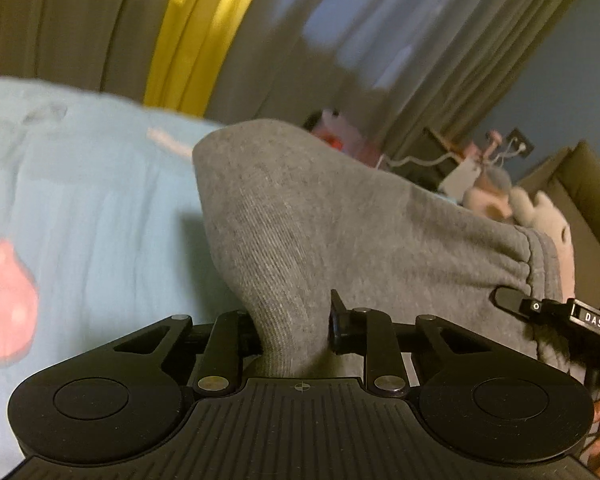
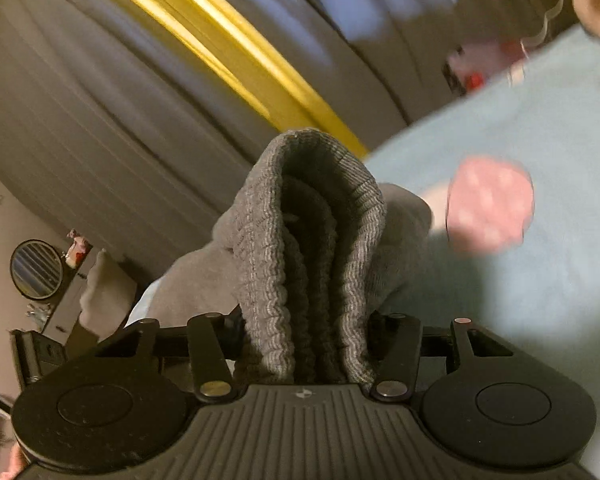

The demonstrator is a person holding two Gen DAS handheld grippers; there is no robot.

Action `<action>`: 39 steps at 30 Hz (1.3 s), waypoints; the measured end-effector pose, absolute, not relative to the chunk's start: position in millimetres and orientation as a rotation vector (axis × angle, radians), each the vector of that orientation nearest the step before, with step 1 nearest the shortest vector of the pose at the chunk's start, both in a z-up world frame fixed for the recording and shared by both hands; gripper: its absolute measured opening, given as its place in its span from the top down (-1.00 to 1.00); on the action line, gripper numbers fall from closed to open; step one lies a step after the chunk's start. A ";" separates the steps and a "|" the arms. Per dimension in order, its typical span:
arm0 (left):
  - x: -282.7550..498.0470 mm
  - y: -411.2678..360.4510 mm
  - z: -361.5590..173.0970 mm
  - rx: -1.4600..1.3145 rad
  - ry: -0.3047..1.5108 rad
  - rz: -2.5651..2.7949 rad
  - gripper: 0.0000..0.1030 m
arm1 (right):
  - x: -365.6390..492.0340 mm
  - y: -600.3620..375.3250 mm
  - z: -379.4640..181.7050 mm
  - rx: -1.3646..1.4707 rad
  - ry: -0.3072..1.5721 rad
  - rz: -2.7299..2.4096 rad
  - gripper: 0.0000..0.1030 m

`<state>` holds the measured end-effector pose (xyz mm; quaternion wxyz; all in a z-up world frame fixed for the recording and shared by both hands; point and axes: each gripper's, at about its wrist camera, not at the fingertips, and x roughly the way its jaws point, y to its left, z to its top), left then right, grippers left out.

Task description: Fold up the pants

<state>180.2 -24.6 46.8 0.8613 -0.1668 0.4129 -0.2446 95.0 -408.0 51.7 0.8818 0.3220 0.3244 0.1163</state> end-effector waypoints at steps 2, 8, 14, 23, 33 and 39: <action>192.5 -24.6 48.8 -0.370 0.848 -0.455 0.01 | 107.8 -415.0 52.6 0.680 0.667 0.220 -0.17; 184.8 -21.1 28.5 -0.233 0.890 -0.281 -0.54 | 102.6 -419.0 45.4 0.531 0.677 -0.020 -0.87; 140.9 -24.6 -23.9 -0.067 0.927 -0.244 -0.77 | 78.3 -408.7 -8.9 0.502 0.817 -0.025 -0.89; 101.5 -20.9 4.7 0.052 0.815 -0.151 -0.77 | 32.9 -387.6 10.4 0.353 0.757 -0.152 -0.92; 64.3 -23.6 -13.2 0.081 0.935 -0.031 -0.83 | -25.1 -358.0 14.0 0.402 0.852 -0.065 -0.92; 22.9 -9.1 8.3 -0.091 0.916 -0.065 -0.92 | -48.6 -331.6 18.3 0.264 0.908 -0.076 -0.92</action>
